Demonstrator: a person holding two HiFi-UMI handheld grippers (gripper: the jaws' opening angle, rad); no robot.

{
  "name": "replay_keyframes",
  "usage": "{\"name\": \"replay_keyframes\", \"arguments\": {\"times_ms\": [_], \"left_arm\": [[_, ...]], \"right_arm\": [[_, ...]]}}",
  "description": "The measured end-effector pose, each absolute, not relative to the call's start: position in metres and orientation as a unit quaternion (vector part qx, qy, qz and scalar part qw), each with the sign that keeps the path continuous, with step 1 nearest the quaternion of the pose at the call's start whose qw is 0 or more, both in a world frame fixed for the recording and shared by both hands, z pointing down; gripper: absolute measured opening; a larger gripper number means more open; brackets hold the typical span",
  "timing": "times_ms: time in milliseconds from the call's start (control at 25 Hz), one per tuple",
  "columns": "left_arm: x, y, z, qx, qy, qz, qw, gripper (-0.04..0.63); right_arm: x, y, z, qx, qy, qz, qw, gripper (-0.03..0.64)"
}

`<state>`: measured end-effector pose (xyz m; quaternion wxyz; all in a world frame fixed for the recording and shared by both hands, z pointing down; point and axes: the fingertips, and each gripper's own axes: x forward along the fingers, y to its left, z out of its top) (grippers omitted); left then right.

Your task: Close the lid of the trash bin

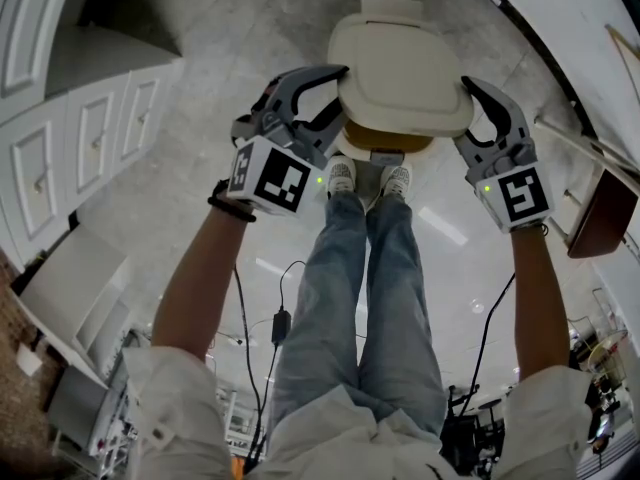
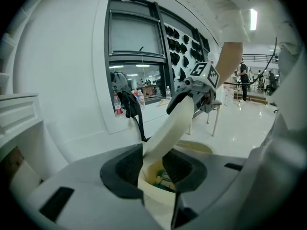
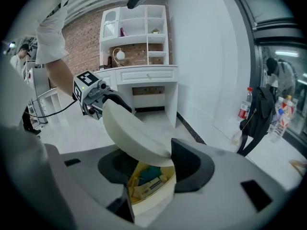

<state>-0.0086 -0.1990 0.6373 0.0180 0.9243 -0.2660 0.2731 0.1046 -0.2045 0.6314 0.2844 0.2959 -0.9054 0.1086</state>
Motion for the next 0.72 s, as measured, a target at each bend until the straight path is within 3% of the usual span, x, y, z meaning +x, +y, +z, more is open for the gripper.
{"name": "replay_keyframes", "arguments": {"times_ms": [720], "left_arm": [[-0.008, -0.183, 0.647, 0.934, -0.222, 0.277, 0.030, 0.170]], "right_arm": [[0.101, -0.188, 0.643, 0.276, -0.906, 0.127, 0.295, 0.255]]}}
